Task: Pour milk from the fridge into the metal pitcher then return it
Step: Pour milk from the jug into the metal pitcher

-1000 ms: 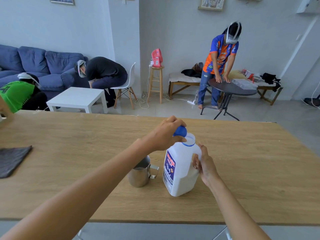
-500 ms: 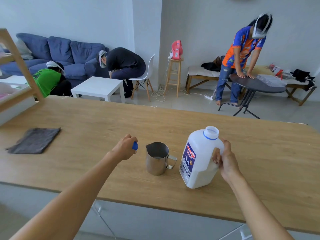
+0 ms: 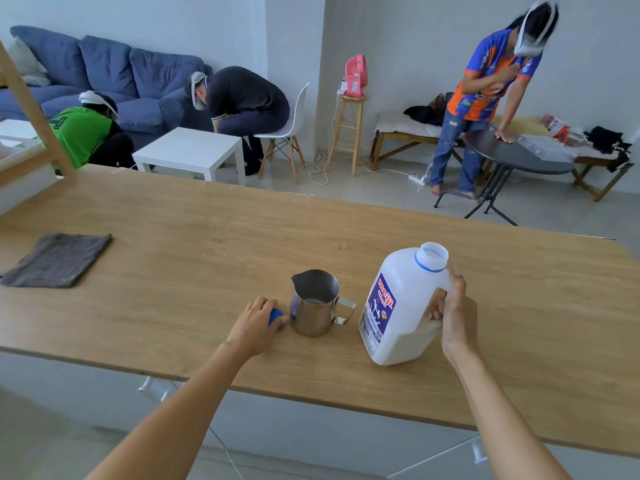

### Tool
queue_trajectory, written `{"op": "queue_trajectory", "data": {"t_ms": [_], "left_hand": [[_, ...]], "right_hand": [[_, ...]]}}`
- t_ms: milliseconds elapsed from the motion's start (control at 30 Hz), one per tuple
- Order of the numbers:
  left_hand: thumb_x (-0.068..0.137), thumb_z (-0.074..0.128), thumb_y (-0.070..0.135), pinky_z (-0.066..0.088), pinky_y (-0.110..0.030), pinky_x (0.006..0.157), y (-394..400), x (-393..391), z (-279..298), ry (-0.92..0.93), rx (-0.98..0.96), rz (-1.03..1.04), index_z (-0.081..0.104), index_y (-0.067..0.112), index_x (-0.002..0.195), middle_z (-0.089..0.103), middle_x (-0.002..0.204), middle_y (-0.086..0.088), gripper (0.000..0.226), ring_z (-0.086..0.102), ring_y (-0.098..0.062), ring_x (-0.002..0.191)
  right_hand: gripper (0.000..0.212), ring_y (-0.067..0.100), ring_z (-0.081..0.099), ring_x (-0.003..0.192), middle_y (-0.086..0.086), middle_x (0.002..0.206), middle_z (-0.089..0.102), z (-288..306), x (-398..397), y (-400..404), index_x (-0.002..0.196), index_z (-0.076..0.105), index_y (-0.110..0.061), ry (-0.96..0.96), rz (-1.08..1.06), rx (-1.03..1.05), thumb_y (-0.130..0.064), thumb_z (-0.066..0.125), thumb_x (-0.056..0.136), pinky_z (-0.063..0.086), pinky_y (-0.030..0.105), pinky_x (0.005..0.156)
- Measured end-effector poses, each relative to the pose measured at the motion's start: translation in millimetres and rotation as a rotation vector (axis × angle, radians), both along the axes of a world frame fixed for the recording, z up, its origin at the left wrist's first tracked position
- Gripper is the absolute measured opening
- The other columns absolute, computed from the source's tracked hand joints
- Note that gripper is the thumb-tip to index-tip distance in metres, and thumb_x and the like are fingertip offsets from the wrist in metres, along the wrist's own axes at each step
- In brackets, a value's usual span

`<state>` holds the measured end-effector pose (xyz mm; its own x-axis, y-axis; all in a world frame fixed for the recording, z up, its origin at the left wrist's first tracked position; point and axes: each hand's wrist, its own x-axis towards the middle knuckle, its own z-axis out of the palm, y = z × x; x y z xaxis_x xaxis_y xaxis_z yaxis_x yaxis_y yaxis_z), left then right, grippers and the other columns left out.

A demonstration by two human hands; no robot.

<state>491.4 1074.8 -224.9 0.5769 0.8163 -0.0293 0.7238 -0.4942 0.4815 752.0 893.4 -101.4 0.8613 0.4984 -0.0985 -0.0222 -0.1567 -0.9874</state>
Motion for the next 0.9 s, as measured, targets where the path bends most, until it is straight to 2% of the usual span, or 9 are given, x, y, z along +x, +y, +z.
{"op": "queue_trajectory", "data": {"t_ms": [67, 167, 300, 400, 467, 600, 700, 800, 900], "left_hand": [[0.1, 0.039, 0.034, 0.033, -0.033, 0.109, 2, -7, -6, -0.038, -0.026, 0.044, 0.042, 0.006, 0.138, 0.043, 0.143, -0.009, 0.047, 0.04, -0.024, 0.131], [0.102, 0.029, 0.036, 0.015, -0.032, 0.119, 4, -25, -21, 0.015, -0.003, 0.039, 0.025, 0.008, 0.149, 0.022, 0.157, -0.005, 0.054, 0.018, -0.018, 0.146], [0.1, 0.011, 0.044, 0.001, -0.029, 0.12, 2, -40, -36, 0.107, 0.053, 0.036, 0.006, 0.017, 0.152, 0.001, 0.16, 0.005, 0.059, -0.001, -0.009, 0.147], [0.087, -0.006, 0.054, -0.002, -0.031, 0.12, 3, -42, -39, 0.166, 0.094, 0.044, 0.001, 0.021, 0.152, -0.005, 0.159, 0.007, 0.073, -0.006, -0.007, 0.146], [0.082, -0.01, 0.056, -0.002, -0.033, 0.12, 5, -42, -41, 0.185, 0.107, 0.039, 0.0, 0.023, 0.152, -0.007, 0.159, 0.008, 0.078, -0.008, -0.006, 0.145], [0.083, -0.008, 0.057, -0.001, -0.034, 0.12, 6, -41, -40, 0.182, 0.125, 0.037, 0.001, 0.023, 0.152, -0.005, 0.159, 0.008, 0.077, -0.008, -0.006, 0.145], [0.084, -0.007, 0.057, -0.002, -0.034, 0.12, 6, -41, -40, 0.179, 0.129, 0.035, 0.002, 0.023, 0.152, -0.005, 0.159, 0.008, 0.077, -0.009, -0.005, 0.144], [0.084, -0.007, 0.057, -0.002, -0.034, 0.12, 6, -41, -39, 0.184, 0.131, 0.033, 0.0, 0.023, 0.152, -0.005, 0.159, 0.008, 0.077, -0.01, -0.005, 0.144], [0.083, -0.006, 0.059, -0.002, -0.034, 0.12, 6, -41, -39, 0.183, 0.125, 0.025, -0.001, 0.023, 0.152, -0.006, 0.159, 0.008, 0.077, -0.01, -0.005, 0.144]], "right_hand": [[0.054, 0.019, 0.027, 0.05, 0.001, 0.05, 0.03, 0, -1, 1, 0.05, 0.027, -0.019, -0.02, 0.0, -0.004, -0.064, 0.042, 0.076, 0.023, 0.034, 0.055], [0.055, 0.019, 0.024, 0.053, 0.007, 0.055, 0.027, -1, -5, 3, 0.055, 0.026, -0.016, -0.061, -0.031, 0.02, -0.066, 0.041, 0.073, 0.021, 0.033, 0.053], [0.063, 0.024, 0.027, 0.06, 0.013, 0.064, 0.029, -1, -5, 9, 0.06, 0.034, -0.005, -0.138, -0.062, -0.003, -0.067, 0.039, 0.073, 0.022, 0.032, 0.055], [0.074, 0.025, 0.028, 0.06, 0.015, 0.064, 0.031, 2, 0, 10, 0.057, 0.032, 0.005, -0.165, -0.044, -0.027, -0.067, 0.039, 0.074, 0.023, 0.032, 0.056], [0.076, 0.024, 0.028, 0.059, 0.015, 0.064, 0.031, 7, 2, 12, 0.057, 0.031, 0.009, -0.198, -0.016, -0.048, -0.065, 0.04, 0.074, 0.023, 0.032, 0.054], [0.063, 0.019, 0.026, 0.052, 0.01, 0.057, 0.028, 20, 3, 18, 0.056, 0.028, -0.007, -0.338, 0.059, -0.131, -0.064, 0.045, 0.078, 0.023, 0.032, 0.054], [0.057, 0.014, 0.023, 0.046, 0.0, 0.05, 0.024, 28, 2, 23, 0.054, 0.021, -0.018, -0.431, 0.114, -0.202, -0.054, 0.052, 0.085, 0.021, 0.032, 0.051], [0.058, 0.017, 0.025, 0.047, 0.0, 0.05, 0.025, 35, 2, 30, 0.054, 0.021, -0.019, -0.524, 0.169, -0.315, -0.05, 0.054, 0.09, 0.022, 0.033, 0.049], [0.062, 0.02, 0.029, 0.047, 0.001, 0.047, 0.027, 38, 3, 38, 0.052, 0.022, -0.016, -0.616, 0.237, -0.437, -0.058, 0.053, 0.086, 0.026, 0.033, 0.049]]}}
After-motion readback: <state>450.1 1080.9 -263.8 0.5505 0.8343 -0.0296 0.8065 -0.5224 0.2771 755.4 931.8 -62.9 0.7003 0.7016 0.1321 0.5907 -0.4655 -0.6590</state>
